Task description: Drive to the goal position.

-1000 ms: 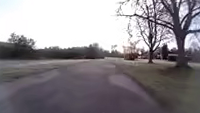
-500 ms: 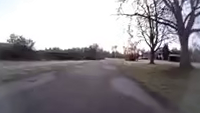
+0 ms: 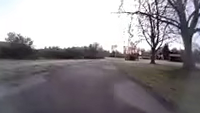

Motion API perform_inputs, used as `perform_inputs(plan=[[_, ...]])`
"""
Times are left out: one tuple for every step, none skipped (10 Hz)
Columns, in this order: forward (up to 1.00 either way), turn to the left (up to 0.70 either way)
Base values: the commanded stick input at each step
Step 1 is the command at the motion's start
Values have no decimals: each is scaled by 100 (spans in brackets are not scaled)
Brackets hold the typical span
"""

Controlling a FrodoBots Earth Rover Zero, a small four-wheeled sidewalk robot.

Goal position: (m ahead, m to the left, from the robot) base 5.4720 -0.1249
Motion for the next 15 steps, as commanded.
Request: perform_inputs(plan=[[100, 0], [100, 0], [100, 0], [100, 0], [100, 0], [100, 0], [100, 0], [100, 0], [100, 0], [100, 0], [100, 0], [100, 0], [100, 0], [100, 0], [100, 0]])
